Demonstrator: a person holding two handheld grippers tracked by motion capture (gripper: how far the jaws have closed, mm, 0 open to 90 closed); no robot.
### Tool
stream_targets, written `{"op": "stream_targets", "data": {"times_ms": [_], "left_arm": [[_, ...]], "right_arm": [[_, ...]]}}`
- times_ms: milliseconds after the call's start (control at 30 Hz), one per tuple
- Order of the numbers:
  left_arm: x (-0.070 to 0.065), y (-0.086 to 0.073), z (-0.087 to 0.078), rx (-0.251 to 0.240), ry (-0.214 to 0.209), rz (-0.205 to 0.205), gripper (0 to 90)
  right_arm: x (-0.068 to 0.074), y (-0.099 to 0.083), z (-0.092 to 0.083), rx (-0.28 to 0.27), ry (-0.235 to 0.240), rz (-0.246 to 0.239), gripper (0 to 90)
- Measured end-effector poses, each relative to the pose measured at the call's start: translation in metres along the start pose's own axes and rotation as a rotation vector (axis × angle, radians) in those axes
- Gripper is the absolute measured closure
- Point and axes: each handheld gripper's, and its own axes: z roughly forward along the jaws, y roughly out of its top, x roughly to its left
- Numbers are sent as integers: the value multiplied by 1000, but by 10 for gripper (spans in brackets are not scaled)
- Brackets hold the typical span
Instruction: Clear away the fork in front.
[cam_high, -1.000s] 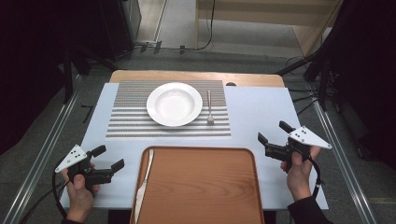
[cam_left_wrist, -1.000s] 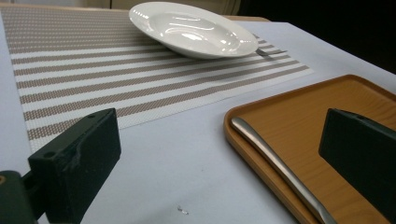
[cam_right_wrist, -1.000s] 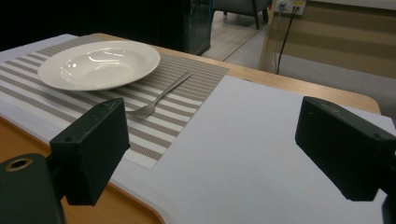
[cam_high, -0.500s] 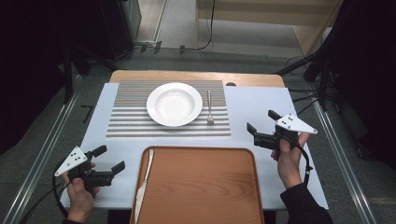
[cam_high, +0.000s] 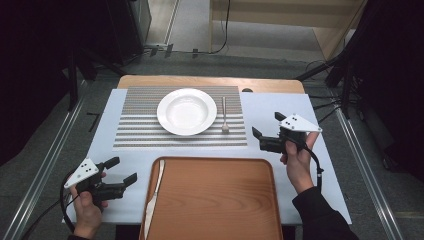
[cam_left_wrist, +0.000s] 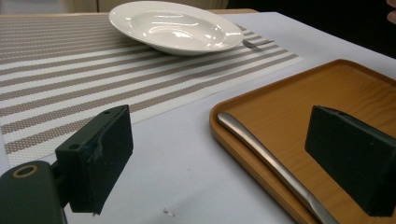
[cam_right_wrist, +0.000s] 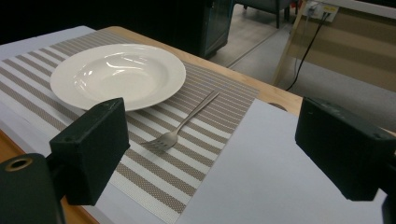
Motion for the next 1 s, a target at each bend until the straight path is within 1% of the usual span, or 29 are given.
{"op": "stream_targets", "data": {"times_ms": [100,133,167,300,433,500,567,667,733,833,867,933,1000], "left_arm": [[0,0,0,-1,6,3,69],[-1,0,0,-1,10,3,69],[0,0,0,-2,10,4,69],[0,-1,0,0,12,3,69],[0,-1,0,1,10,3,69],[0,-1,0,-1,6,8,69],[-1,-1,0,1,12,11,69],[-1,-1,1,0,13,10,69],[-1,-1,1,0,10,11,69],[-1,-1,1,4,10,11,69],[-1,-1,1,4,7,10,69],[-1,-1,1,5,10,8,69],[-1,-1,1,2,6,7,69]], "right_arm": [[3,2,7,8,11,6,91],[4,3,10,14,17,17,91],[5,3,12,18,18,18,91],[11,8,21,30,26,-3,91],[16,13,30,38,33,-4,91],[18,15,35,54,35,-7,91],[18,17,39,64,37,-9,91],[18,19,45,75,47,12,91],[18,21,50,87,52,15,91],[20,23,55,106,68,3,91],[21,24,57,114,69,-10,91],[22,25,61,120,71,-22,91],[23,26,64,125,68,-22,91]]}}
